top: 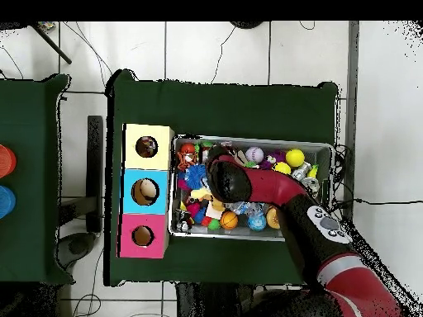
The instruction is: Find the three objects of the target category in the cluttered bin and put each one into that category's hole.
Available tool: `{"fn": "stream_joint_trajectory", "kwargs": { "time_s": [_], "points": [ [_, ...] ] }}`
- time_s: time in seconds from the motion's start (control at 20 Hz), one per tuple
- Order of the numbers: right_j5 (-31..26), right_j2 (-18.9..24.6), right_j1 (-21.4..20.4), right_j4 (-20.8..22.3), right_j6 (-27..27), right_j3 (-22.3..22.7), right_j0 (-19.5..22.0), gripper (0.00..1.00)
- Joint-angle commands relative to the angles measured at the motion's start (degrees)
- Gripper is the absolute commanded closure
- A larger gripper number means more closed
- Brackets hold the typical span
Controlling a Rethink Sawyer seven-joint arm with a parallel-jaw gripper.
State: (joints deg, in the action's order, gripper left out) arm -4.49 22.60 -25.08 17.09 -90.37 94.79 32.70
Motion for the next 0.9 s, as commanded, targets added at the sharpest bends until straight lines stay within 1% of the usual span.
{"fn": "stream_joint_trajectory", "kwargs": {
  "time_s": [0.05, 0.1, 0.15, 0.2, 0.25, 0.3, 0.8, 0.9],
  "points": [
    [1.4, -2.8, 0.3, 2.5, -5.6, -2.1, -0.6, 0.00],
    [1.6, -3.2, 0.2, 2.4, -5.8, -2.2, -0.7, 0.00],
    [2.3, -6.5, -0.3, 2.1, -6.9, -3.0, -2.6, 0.00],
    [2.5, -8.8, -0.5, 1.5, -7.8, -3.3, -3.7, 0.00],
    [2.1, -13.1, -0.4, 0.1, -9.7, -4.1, -6.0, 0.00],
    [2.1, -14.0, -0.3, -0.2, -10.0, -4.2, -6.4, 0.00],
    [2.3, -13.6, -0.3, -0.5, -8.8, -4.2, -5.7, 0.00],
    [1.7, -10.4, 0.2, -0.2, -7.7, -3.7, -3.9, 0.00]
  ]
}}
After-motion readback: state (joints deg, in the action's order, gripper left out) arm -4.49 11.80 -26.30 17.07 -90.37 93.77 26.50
